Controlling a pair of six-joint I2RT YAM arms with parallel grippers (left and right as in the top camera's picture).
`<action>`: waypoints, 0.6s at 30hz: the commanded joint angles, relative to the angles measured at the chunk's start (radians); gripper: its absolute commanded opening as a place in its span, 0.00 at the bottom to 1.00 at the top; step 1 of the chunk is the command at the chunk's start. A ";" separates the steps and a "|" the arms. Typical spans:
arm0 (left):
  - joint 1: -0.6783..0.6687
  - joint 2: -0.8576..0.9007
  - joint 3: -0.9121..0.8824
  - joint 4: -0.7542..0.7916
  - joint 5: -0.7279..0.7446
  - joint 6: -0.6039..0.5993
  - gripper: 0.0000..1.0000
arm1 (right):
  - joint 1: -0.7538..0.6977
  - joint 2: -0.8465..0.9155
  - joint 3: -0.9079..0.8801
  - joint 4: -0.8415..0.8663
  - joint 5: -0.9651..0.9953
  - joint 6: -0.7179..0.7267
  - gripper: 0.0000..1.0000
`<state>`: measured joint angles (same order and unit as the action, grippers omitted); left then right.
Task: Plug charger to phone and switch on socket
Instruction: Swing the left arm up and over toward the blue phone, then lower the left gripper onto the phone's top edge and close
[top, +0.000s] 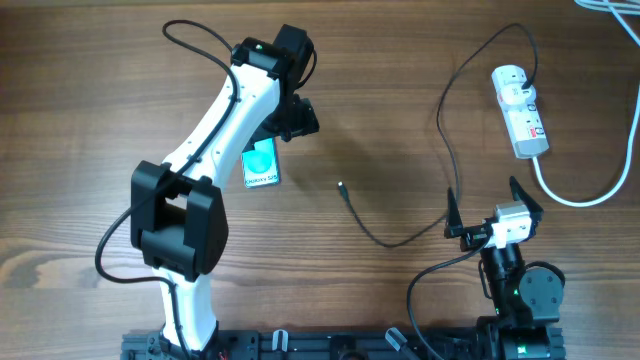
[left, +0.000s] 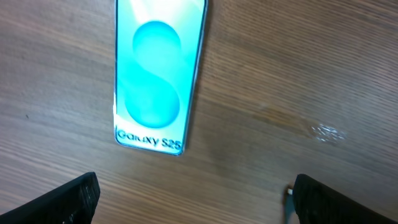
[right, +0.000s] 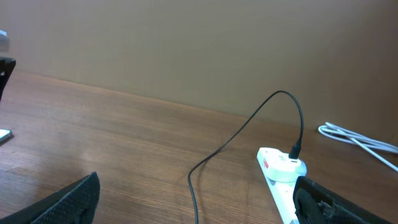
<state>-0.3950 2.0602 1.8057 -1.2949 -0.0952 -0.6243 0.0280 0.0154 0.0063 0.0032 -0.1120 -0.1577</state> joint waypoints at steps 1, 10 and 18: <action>0.025 0.016 -0.007 0.010 -0.036 0.098 1.00 | -0.002 -0.008 -0.001 0.003 -0.012 0.001 1.00; 0.085 0.016 -0.007 0.074 0.053 0.146 1.00 | -0.002 -0.008 -0.001 0.003 -0.012 0.001 1.00; 0.113 0.018 -0.009 0.082 0.042 0.146 1.00 | -0.002 -0.008 -0.001 0.003 -0.012 0.001 1.00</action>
<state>-0.3096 2.0636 1.8057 -1.2053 -0.0544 -0.4969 0.0280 0.0154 0.0063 0.0032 -0.1120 -0.1577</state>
